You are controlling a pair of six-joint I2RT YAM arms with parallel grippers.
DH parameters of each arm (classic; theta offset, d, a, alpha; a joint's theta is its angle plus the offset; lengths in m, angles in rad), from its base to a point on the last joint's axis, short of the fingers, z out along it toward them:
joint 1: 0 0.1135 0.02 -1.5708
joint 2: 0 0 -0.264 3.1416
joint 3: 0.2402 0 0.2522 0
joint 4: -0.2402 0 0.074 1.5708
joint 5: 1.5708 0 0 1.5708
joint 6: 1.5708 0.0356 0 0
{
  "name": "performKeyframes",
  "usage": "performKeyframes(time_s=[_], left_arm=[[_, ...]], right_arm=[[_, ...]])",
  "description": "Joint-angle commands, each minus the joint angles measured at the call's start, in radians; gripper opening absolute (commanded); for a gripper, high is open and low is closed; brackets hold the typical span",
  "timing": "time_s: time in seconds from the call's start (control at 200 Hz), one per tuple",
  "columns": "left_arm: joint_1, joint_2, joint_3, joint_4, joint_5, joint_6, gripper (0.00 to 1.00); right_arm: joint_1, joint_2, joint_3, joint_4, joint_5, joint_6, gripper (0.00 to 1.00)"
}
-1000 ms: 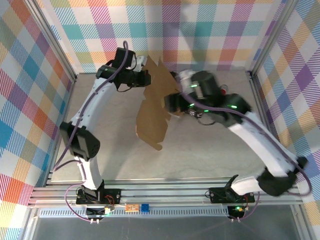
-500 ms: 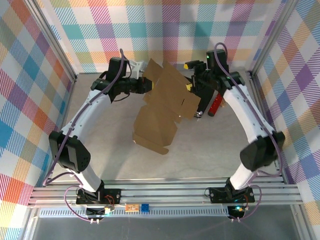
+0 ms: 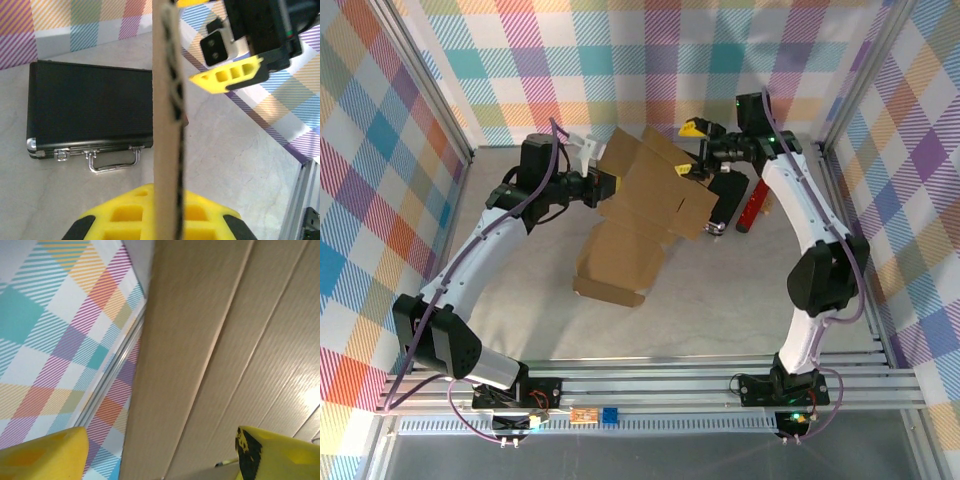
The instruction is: Fold the paper box
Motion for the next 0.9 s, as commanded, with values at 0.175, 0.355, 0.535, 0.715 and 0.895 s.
performKeyframes(time_s=[0.175, 0.355, 0.535, 0.715, 0.895], left_arm=[[-0.007, -0.034, -0.008, 0.032, -0.010, 0.056, 0.00], [-0.009, -0.040, -0.022, 0.039, -0.024, 0.051, 0.00], [-0.009, -0.042, -0.031, 0.050, -0.036, 0.038, 0.00], [-0.009, -0.042, -0.043, 0.064, -0.047, 0.025, 0.00], [-0.009, -0.043, -0.049, 0.067, -0.058, 0.025, 0.00]], right_arm=[[-0.015, 0.048, -0.008, 0.066, -0.117, 0.066, 0.66], [-0.011, 0.044, -0.016, 0.061, -0.108, 0.054, 0.42], [0.006, 0.043, -0.029, 0.070, -0.097, 0.063, 0.32], [0.027, 0.047, -0.070, 0.136, -0.097, 0.112, 0.35], [0.031, 0.056, -0.070, 0.151, -0.087, 0.129, 0.44]])
